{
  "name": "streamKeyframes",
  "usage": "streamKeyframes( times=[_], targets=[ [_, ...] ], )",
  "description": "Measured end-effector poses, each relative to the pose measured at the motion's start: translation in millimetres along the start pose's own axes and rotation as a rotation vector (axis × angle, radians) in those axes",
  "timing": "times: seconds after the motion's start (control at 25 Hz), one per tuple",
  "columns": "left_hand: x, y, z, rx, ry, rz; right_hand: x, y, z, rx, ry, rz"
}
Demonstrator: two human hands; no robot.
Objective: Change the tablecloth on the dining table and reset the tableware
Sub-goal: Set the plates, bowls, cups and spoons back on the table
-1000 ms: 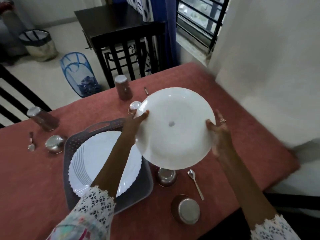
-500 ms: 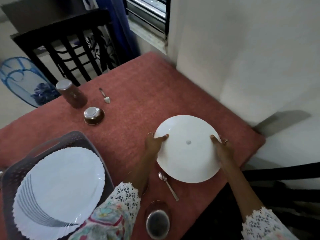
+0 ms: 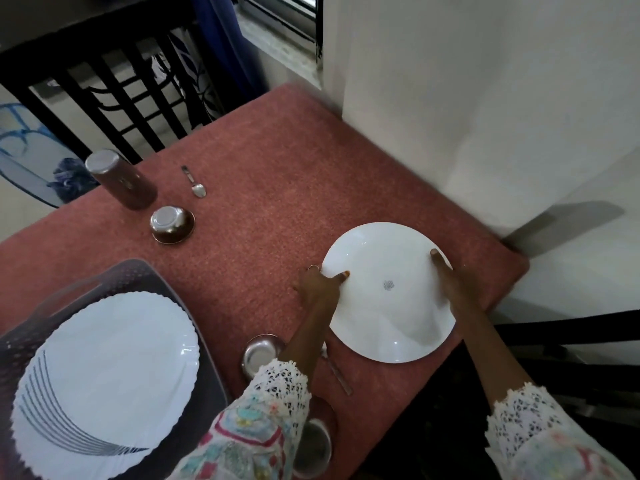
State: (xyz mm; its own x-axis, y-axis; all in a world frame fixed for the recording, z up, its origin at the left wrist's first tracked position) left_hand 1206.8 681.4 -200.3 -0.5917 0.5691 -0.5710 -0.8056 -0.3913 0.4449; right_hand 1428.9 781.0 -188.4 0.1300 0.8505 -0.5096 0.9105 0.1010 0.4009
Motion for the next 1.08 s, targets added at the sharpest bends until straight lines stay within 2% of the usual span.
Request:
streamKeyframes(
  times=[0.32, 0.48, 0.64, 0.92, 1.0, 1.08],
  targets=[
    [1, -7, -4, 0.004, 0.002, 0.029, 13, 4, -15, -0.325, -0.087, -0.101],
    [2, -3, -6, -0.073, -0.003, -0.007, 8, 7, -12, -0.253, -0.048, -0.089],
    [8, 10, -8, -0.136, 0.012, -0.109, 6, 6, -19, -0.144, -0.055, -0.099],
    [41, 68, -15, -0.562, 0.05, -0.101, 18, -58, -77, 0.116, -0.009, -0.111],
    [57, 84, -6, -0.738, 0.009, -0.134, 27, -91, -94, 0.126, -0.015, -0.11],
    [82, 104, 5, -0.82, -0.012, -0.09, 40, -127, -110, 0.101, 0.029, -0.1]
  ],
)
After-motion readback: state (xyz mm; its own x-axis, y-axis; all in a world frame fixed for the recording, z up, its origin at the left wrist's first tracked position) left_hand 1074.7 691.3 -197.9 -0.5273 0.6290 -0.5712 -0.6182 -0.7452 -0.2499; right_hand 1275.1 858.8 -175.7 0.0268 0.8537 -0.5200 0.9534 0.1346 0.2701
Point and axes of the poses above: each hand's wrist, its own x-axis towards the middle knuckle, its own y-axis out of the back of the hand, z = x × y, the point moved 3 cm from there along x, towards the middle knuckle, and after that the axes turned 6 degrees about -z, right-handed, at the moved point
